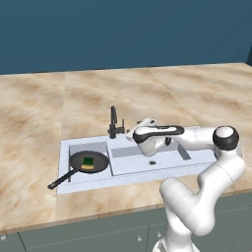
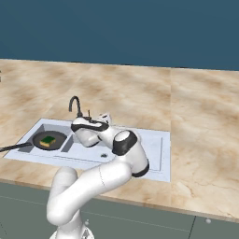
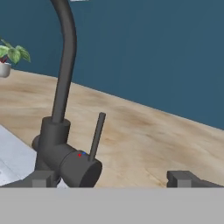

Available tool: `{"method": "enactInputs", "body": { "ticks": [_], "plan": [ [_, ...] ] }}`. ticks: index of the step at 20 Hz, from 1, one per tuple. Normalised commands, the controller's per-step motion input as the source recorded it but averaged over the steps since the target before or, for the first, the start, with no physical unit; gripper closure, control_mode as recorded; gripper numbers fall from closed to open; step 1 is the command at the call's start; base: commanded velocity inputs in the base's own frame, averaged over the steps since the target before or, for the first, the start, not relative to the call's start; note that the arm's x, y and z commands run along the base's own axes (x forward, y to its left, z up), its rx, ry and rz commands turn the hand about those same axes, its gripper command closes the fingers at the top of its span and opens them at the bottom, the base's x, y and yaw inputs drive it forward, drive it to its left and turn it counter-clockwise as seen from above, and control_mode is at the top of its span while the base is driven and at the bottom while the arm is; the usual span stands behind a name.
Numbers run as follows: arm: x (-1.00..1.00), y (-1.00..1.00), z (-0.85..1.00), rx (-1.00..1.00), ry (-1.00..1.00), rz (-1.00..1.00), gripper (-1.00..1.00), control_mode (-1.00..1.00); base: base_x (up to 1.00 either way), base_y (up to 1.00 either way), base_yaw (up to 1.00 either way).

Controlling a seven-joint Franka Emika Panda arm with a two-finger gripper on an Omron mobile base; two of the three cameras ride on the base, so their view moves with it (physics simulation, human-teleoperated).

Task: Pick the pan and sponge and place them into the sink. Then turn on the water.

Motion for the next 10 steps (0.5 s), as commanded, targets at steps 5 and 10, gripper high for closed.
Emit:
{"method": "enactInputs", "body": {
  "ticks": [5, 10],
  "plan": [
    [0.19, 0.01, -0.02, 0.00, -0.04, 0.00, -1.00, -1.00, 0.00, 0.00, 0.00],
    [0.00, 0.07, 0.11, 0.00, -0.05, 0.00, -1.00, -1.00, 0.00, 0.00, 0.00]
  ]
}}
